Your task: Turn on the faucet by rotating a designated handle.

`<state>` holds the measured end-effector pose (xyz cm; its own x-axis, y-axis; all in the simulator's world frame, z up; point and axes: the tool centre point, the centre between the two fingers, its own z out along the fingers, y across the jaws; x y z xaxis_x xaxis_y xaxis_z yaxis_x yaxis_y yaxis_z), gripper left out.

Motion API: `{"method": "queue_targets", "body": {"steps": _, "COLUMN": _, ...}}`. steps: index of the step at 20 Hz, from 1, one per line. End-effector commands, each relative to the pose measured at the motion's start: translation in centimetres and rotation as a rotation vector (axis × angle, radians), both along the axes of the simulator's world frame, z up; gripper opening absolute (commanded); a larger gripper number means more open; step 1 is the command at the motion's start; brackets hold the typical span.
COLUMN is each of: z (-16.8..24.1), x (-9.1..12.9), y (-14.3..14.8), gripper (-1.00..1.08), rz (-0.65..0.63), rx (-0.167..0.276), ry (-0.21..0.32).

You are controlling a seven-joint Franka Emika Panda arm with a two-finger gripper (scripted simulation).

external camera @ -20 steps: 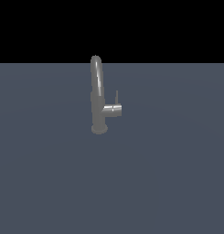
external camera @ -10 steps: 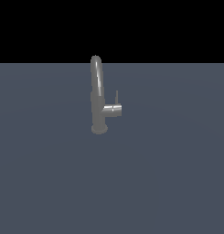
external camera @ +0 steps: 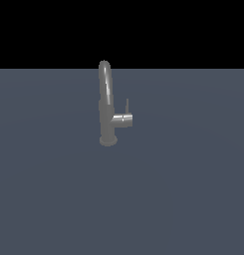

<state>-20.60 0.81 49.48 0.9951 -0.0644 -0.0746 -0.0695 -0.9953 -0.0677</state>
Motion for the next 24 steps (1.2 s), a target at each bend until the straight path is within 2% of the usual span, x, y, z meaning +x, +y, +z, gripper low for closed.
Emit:
{"method": "queue_targets", "body": {"steps": 1, "z": -0.3, "x": 1.3, "y": 0.1, "gripper": -1.0, "rz": -0.028, "rx": 0.027, "ry": 0.032}}
{"method": "queue_targets", "body": {"steps": 24, "z": -5.6, "x": 14.2, "y": -0.4, "gripper": -1.0, "rz": -0.321, "rx": 0.316, "ry": 0.372}}
